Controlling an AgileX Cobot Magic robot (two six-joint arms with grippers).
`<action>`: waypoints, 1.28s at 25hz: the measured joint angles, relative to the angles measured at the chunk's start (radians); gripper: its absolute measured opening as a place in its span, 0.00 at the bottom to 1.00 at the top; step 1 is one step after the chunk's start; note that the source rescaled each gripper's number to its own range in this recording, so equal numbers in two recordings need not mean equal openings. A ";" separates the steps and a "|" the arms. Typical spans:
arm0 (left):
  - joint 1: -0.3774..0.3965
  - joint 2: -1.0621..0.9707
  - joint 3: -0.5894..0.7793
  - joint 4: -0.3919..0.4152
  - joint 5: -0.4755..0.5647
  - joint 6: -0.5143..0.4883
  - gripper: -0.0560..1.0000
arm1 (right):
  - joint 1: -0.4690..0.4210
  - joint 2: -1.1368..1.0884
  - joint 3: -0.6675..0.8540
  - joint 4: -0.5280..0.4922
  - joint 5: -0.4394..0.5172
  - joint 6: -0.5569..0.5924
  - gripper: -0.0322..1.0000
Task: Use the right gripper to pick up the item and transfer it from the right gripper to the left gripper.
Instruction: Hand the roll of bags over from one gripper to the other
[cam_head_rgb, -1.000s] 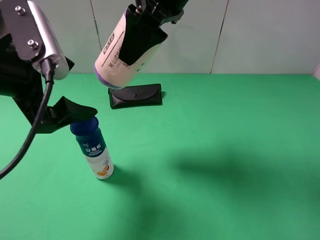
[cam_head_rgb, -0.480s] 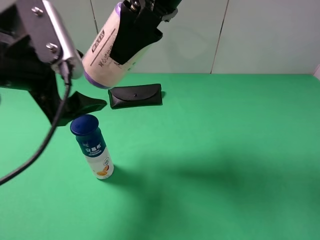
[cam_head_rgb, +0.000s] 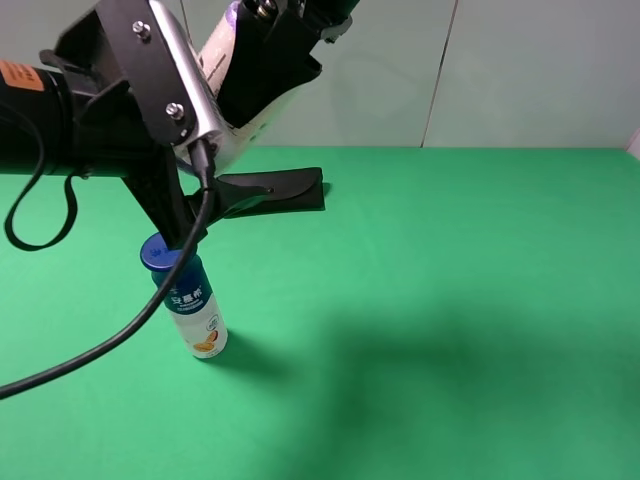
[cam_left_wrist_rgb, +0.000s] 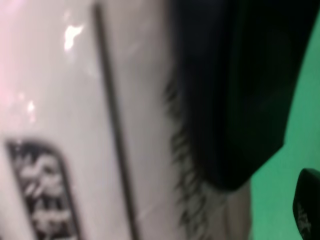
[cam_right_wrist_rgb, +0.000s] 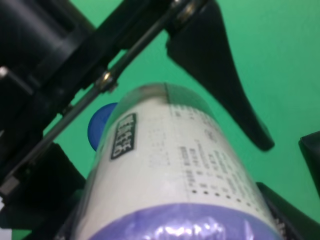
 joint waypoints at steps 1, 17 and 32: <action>-0.004 0.000 0.000 0.000 -0.004 0.000 0.81 | 0.000 0.000 0.000 0.002 0.000 0.000 0.09; -0.006 0.000 0.000 0.000 -0.078 -0.023 0.06 | 0.000 0.000 0.000 0.006 -0.001 0.000 0.09; -0.006 0.000 0.000 0.000 -0.055 -0.023 0.06 | 0.004 0.000 0.000 -0.019 0.008 0.067 0.19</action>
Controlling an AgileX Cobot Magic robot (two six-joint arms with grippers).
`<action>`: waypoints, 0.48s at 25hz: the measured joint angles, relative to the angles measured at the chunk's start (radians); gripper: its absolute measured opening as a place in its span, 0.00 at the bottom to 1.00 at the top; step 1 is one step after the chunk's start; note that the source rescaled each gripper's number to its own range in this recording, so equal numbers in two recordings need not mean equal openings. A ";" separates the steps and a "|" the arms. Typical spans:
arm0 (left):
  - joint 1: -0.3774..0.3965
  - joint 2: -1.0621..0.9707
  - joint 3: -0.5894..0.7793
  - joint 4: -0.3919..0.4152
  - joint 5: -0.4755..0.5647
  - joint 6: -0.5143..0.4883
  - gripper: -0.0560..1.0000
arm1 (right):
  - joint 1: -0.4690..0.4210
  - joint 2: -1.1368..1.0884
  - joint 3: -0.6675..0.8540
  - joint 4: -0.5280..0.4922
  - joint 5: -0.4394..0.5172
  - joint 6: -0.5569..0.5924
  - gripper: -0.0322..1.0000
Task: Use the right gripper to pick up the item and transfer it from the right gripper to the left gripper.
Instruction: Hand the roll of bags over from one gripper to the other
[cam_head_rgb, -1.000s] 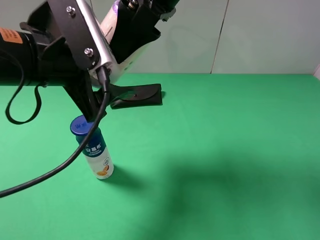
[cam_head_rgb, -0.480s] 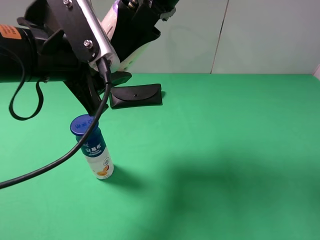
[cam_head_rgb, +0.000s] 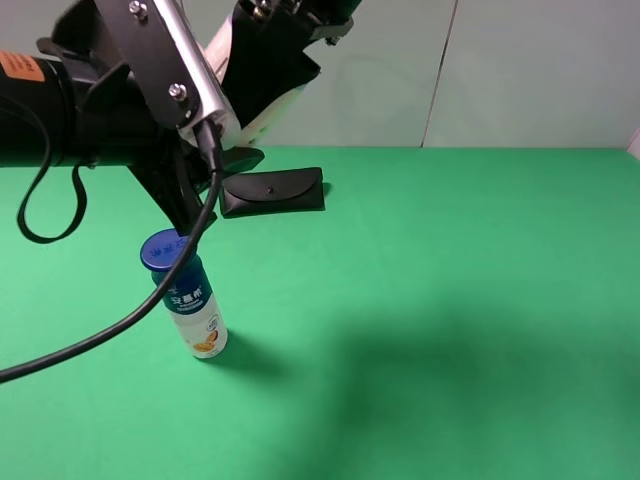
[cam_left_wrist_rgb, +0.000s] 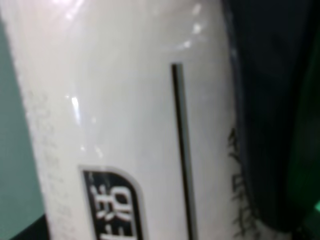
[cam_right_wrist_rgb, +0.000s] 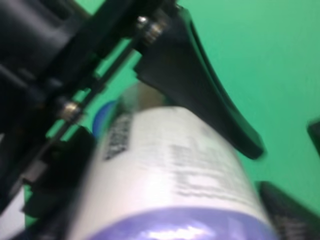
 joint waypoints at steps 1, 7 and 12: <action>0.000 0.001 0.001 0.000 0.007 0.000 0.06 | 0.001 0.000 0.000 -0.025 -0.003 0.049 0.50; 0.000 0.003 0.002 0.000 0.013 0.000 0.06 | 0.003 -0.007 -0.002 -0.162 0.002 0.179 0.97; 0.000 0.003 0.002 0.000 0.007 0.000 0.06 | 0.004 -0.035 -0.002 -0.238 0.004 0.184 1.00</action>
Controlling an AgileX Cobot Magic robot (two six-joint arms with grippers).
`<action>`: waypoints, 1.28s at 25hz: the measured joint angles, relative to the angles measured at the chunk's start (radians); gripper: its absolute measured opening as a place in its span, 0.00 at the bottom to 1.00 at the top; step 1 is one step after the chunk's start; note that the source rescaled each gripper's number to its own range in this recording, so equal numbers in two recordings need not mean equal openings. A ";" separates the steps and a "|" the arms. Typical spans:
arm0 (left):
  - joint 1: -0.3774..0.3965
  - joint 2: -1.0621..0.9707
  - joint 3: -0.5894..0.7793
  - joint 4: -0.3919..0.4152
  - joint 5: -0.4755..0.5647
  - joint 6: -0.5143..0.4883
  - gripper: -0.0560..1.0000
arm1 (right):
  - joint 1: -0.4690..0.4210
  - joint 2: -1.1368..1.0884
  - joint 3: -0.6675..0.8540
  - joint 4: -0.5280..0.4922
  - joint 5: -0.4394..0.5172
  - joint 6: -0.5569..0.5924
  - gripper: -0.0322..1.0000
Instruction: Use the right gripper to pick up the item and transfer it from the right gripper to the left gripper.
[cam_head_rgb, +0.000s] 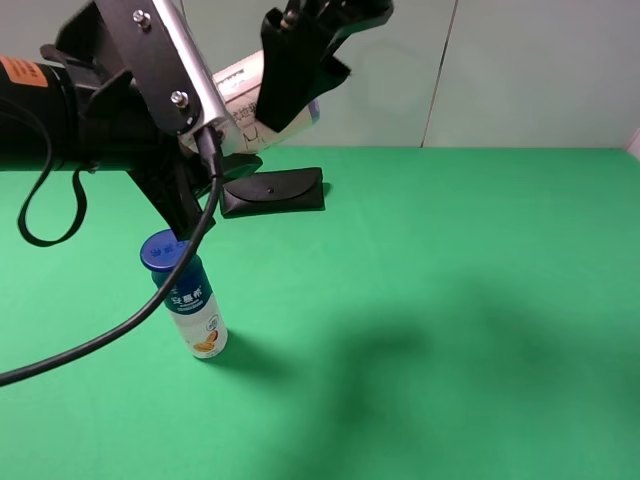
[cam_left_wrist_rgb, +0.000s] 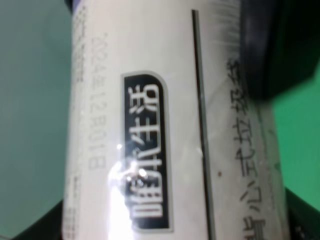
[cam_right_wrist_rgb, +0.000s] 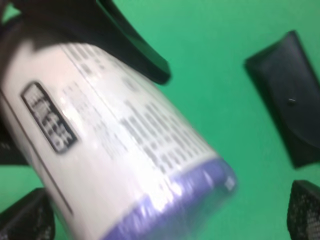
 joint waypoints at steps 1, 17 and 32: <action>0.000 0.000 0.000 0.000 0.000 -0.002 0.06 | 0.000 -0.012 0.000 -0.020 0.000 0.003 1.00; 0.000 0.000 0.000 0.000 0.009 -0.002 0.05 | 0.000 -0.196 0.188 -0.216 -0.025 0.109 1.00; 0.000 0.000 0.000 0.000 0.009 -0.002 0.05 | 0.000 -0.615 0.674 -0.336 -0.026 0.425 1.00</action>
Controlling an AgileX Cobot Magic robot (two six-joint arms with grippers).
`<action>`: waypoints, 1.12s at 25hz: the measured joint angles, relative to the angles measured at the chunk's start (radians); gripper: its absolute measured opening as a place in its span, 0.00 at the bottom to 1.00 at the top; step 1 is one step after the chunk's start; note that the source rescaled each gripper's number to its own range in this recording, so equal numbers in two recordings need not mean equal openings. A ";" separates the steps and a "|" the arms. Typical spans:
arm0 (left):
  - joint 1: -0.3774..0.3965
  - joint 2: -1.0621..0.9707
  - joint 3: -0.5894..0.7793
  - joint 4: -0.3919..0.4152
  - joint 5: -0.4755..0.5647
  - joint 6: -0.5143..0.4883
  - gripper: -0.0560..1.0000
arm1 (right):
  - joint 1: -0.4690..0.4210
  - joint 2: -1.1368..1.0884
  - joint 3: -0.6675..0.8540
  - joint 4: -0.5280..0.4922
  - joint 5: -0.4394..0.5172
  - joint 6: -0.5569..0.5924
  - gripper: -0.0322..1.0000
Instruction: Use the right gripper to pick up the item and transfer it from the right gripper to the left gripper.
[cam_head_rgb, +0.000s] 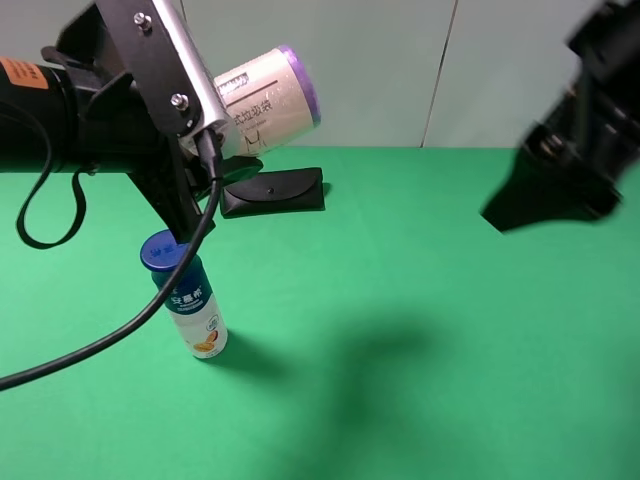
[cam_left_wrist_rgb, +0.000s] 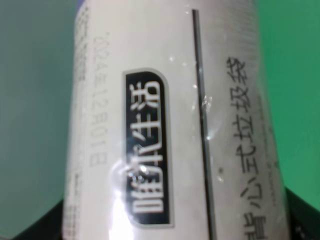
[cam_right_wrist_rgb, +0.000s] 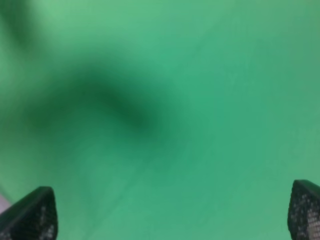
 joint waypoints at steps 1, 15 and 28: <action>0.000 0.000 0.000 0.000 0.000 0.000 0.05 | 0.000 -0.041 0.042 -0.002 0.000 0.018 1.00; 0.000 0.000 0.000 0.000 0.000 0.000 0.05 | 0.000 -0.713 0.528 -0.009 -0.127 0.195 1.00; 0.000 0.000 0.000 0.000 0.001 0.000 0.05 | 0.000 -1.025 0.671 0.000 -0.185 0.232 1.00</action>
